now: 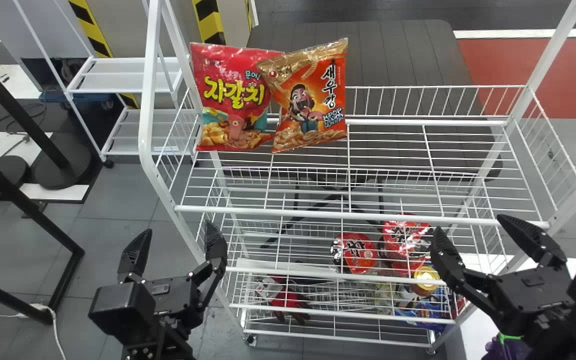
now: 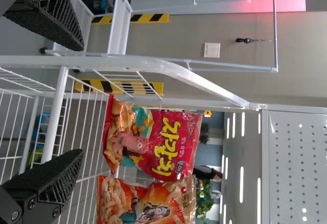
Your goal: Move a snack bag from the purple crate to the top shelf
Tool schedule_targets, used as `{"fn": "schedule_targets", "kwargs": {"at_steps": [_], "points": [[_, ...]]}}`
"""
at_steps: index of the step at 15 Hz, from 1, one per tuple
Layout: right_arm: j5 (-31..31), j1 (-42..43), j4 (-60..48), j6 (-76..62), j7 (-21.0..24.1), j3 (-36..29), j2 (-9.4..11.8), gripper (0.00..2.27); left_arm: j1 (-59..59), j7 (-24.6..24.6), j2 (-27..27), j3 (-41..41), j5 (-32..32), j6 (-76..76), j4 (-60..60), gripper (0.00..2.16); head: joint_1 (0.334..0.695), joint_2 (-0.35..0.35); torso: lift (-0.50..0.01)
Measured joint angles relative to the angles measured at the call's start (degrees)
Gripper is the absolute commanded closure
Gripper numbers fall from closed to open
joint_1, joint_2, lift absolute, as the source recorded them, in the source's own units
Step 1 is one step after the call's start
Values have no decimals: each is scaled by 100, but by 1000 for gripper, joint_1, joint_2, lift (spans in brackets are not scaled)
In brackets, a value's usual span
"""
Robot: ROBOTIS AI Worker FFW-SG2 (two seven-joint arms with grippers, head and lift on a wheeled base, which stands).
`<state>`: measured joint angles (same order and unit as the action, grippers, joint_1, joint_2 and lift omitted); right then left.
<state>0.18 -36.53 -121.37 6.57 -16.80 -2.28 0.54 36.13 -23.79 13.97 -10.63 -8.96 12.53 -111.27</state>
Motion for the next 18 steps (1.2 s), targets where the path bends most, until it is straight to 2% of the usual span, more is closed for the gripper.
{"fn": "schedule_targets", "kwargs": {"at_steps": [8,18], "points": [[-64,34,16,7,-12,-25,22,73,-1,34,0,0,0,-19,0,103,695,83,-1],[-79,95,11,370,-3,-18,34,76,-3,67,-9,0,0,-36,-12,103,695,80,-43]]}}
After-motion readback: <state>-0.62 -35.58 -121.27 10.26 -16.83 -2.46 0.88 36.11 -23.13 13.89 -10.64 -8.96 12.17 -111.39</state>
